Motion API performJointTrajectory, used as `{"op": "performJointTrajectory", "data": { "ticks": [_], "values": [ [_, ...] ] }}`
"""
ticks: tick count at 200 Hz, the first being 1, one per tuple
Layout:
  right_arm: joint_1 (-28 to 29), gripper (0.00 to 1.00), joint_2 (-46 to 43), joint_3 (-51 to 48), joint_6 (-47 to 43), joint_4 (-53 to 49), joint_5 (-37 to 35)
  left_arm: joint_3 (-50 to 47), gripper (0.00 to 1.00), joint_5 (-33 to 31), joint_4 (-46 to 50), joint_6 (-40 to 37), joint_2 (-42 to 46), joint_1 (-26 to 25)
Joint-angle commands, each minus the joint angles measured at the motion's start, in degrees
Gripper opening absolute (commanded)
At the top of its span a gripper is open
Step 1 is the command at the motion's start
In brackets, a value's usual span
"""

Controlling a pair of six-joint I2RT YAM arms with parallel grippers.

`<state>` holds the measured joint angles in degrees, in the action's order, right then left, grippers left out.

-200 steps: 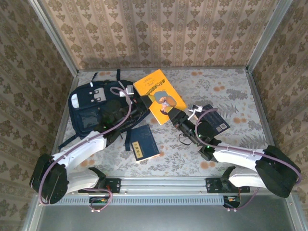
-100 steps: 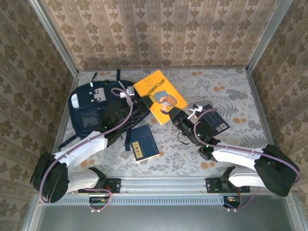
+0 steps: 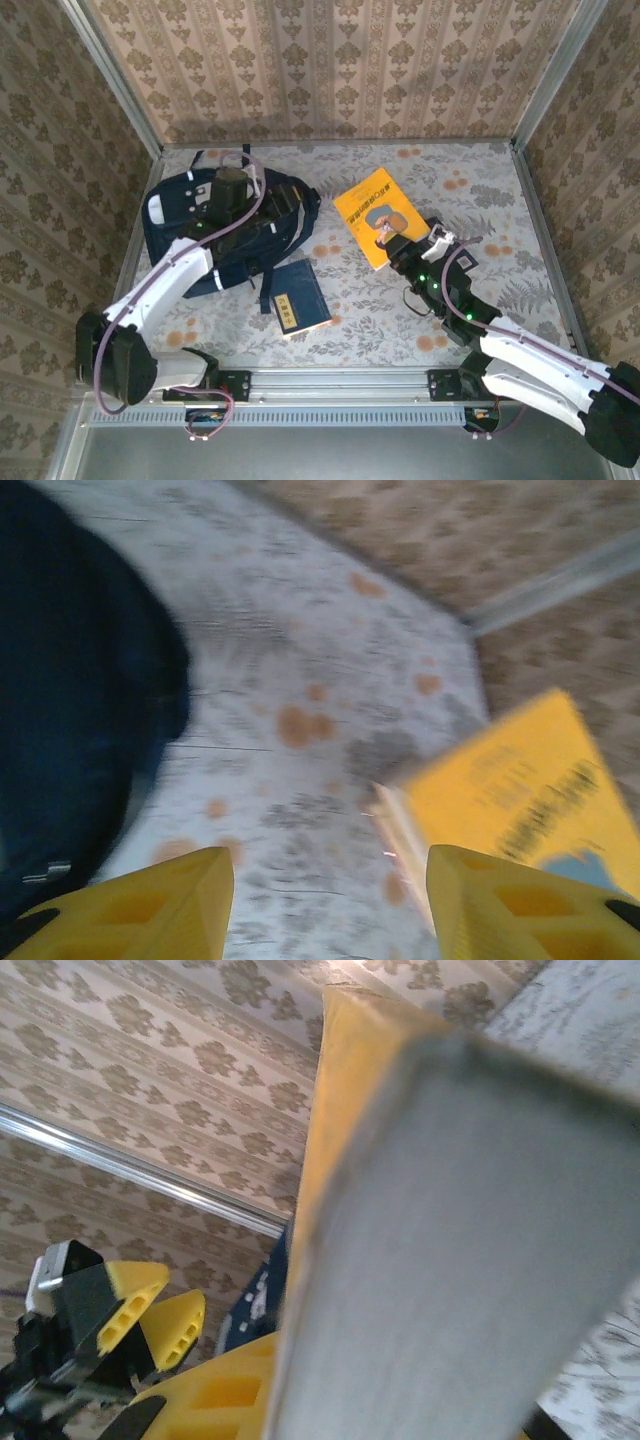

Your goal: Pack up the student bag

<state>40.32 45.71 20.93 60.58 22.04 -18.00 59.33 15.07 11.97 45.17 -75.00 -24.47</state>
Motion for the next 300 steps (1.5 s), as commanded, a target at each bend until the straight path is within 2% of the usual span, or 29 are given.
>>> {"op": "performJointTrajectory", "data": {
  "ticks": [1, 24, 59, 94, 127, 163, 189, 212, 226, 242, 267, 300],
  "values": [
    [-0.41, 0.0, -3.6, -1.18, -3.03, -5.05, -2.14, 2.88, 0.55, -4.37, 9.81, -6.08, -3.79, 3.31],
    [-0.76, 0.0, -6.71, -3.25, -3.77, -6.65, -2.34, 6.95, 0.58, -5.36, 12.25, -8.31, -8.74, 5.84],
    [-2.14, 0.0, -11.45, -5.87, -5.11, -8.61, -1.57, 15.84, 0.58, -8.09, 17.34, -13.78, -17.4, 6.37],
    [-5.14, 0.0, -15.75, -8.41, -4.67, -9.65, 0.24, 18.93, 0.57, -9.95, 18.02, -13.97, -23.07, 7.42],
    [-8.6, 0.0, -17.82, -11.46, -1.9, -8.84, 3.61, 21.67, 0.52, -8.07, 16.6, -14.3, -27.7, 7.59],
    [-9.42, 0.0, -18.05, -12.4, -2.5, -7.99, 5.47, 27.63, 0.47, -6.45, 18.07, -15.55, -33.51, 7.59],
    [-9.64, 0.0, -17.88, -12.27, -3.61, -7.32, 6.1, 31.46, 0.39, -6.52, 19.46, -16.99, -37.31, 7.59],
    [-9.72, 0.0, -17.14, -11.8, -4.6, -7.53, 6.78, 36.54, 0.26, -5.61, 21.98, -19.24, -41.35, 7.18],
    [-9.73, 0.0, -16.05, -11.32, -5.08, -7.25, 7.64, 39.66, 0.11, -5.56, 24.07, -20.01, -43.73, 6.74],
    [-9.73, 0.0, -14.86, -10.71, -5.54, -6.68, 8.64, 42.86, 0.0, -4.87, 26.28, -20.38, -45.67, 6.04],
    [-9.73, 0.0, -12.72, -9.24, -6.25, -6.35, 10.32, 48.16, 0.0, -5.25, 28.99, -22.98, -45.61, 3.32],
    [-9.69, 0.0, -10.97, -6.58, -8.03, -7.6, 12.5, 56.13, 0.0, -10.04, 35.92, -28.02, -42.6, -1.21]
  ]
}}
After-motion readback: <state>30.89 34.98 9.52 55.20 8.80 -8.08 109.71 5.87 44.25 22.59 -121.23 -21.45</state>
